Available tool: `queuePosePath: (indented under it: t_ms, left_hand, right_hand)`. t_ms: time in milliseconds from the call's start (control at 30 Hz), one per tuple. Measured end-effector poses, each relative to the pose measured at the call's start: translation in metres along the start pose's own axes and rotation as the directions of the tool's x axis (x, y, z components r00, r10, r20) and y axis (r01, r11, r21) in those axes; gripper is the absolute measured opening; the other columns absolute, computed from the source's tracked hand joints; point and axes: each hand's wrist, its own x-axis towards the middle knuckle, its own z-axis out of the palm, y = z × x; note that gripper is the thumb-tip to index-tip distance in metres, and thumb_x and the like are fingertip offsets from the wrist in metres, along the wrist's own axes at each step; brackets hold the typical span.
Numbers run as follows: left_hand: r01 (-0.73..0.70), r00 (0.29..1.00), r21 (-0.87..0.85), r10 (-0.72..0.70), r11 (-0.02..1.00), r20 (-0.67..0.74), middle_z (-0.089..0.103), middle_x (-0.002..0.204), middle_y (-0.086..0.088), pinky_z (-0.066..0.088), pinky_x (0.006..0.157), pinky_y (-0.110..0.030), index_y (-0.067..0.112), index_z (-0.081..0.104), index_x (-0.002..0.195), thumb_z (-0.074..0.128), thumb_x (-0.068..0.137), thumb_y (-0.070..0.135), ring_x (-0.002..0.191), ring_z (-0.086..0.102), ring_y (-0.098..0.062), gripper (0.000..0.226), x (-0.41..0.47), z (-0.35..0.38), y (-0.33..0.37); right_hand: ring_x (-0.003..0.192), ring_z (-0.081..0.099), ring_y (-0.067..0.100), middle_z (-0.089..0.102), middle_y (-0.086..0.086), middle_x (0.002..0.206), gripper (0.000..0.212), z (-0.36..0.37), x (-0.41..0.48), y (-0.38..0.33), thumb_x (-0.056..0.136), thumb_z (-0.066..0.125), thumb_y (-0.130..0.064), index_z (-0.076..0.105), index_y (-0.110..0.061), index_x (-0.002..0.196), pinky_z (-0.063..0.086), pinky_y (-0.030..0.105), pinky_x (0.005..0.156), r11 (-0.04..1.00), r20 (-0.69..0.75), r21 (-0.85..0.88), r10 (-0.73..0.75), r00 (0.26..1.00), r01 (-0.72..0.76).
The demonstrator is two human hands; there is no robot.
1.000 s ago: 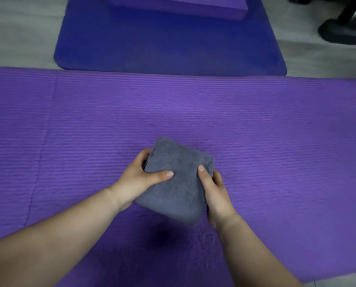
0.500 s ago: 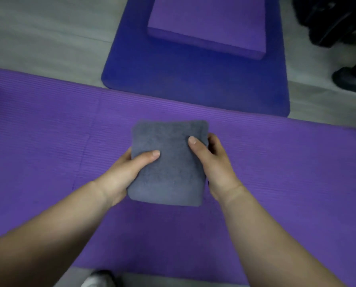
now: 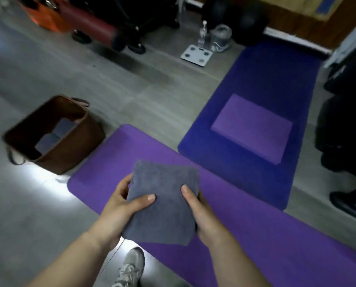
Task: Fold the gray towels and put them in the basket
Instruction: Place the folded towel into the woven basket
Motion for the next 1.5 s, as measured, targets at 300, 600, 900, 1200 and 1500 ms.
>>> queuePosePath:
  t_ms: [300, 600, 900, 1200, 1500]
  left_hand:
    - [-0.051, 0.963, -0.091, 0.025, 0.995, -0.267, 0.065, 0.1, -0.007, 0.05, 0.049, -0.01, 0.01, 0.049, 0.121, 0.076, 0.051, 0.023, 0.066, 0.067, -0.005, 0.076, -0.057, -0.142, 0.079]
    - [0.018, 0.966, 0.002, -0.017, 1.0, -0.256, 0.064, 0.113, 0.002, 0.048, 0.071, -0.018, 0.024, 0.049, 0.121, 0.067, 0.013, 0.081, 0.097, 0.063, -0.008, 0.123, -0.04, -0.366, 0.144]
    - [0.073, 0.976, 0.018, -0.068, 0.997, -0.205, 0.051, 0.132, -0.007, 0.048, 0.08, -0.027, 0.024, 0.025, 0.141, 0.08, 0.038, 0.054, 0.106, 0.058, -0.021, 0.12, 0.078, -0.478, 0.19]
    - [0.13, 0.978, 0.168, -0.099, 0.977, -0.182, 0.065, 0.11, -0.007, 0.052, 0.057, -0.011, 0.011, 0.05, 0.12, 0.056, 0.085, 0.02, 0.082, 0.067, -0.008, 0.036, 0.239, -0.593, 0.214]
    - [0.239, 0.95, 0.302, -0.158, 0.923, -0.268, 0.053, 0.131, -0.013, 0.046, 0.081, -0.034, 0.011, 0.036, 0.134, 0.07, 0.074, 0.026, 0.111, 0.055, -0.031, 0.071, 0.397, -0.671, 0.185]
  right_hand:
    - [0.103, 0.064, 0.013, 0.067, 0.002, 0.114, 0.038, 0.176, -0.002, -0.029, 0.069, 0.068, -0.029, 0.061, -0.019, 0.106, 0.052, 0.027, 0.087, 0.989, 0.262, -0.141, 0.075, 0.962, -0.039]
    - [0.096, 0.063, 0.011, 0.065, 0.003, 0.11, 0.019, 0.402, 0.078, -0.025, 0.086, 0.06, -0.013, 0.058, -0.019, 0.104, 0.053, 0.024, 0.085, 0.979, 0.241, -0.197, 0.003, 0.971, 0.046]
    - [0.101, 0.062, 0.012, 0.064, -0.001, 0.111, 0.027, 0.496, 0.187, -0.028, 0.083, 0.064, -0.016, 0.055, -0.022, 0.109, 0.051, 0.031, 0.089, 0.996, 0.025, -0.087, -0.03, 0.999, 0.032]
    - [0.112, 0.057, 0.02, 0.058, 0.005, 0.121, 0.035, 0.592, 0.349, -0.041, 0.086, 0.061, -0.016, 0.05, -0.014, 0.12, 0.048, 0.032, 0.091, 0.997, -0.136, -0.071, -0.019, 0.991, 0.009]
    - [0.127, 0.043, 0.024, 0.043, 0.014, 0.14, 0.05, 0.556, 0.454, 0.02, 0.092, 0.05, -0.009, 0.033, -0.007, 0.138, 0.036, 0.018, 0.077, 0.978, -0.498, -0.122, 0.088, 0.863, -0.17]
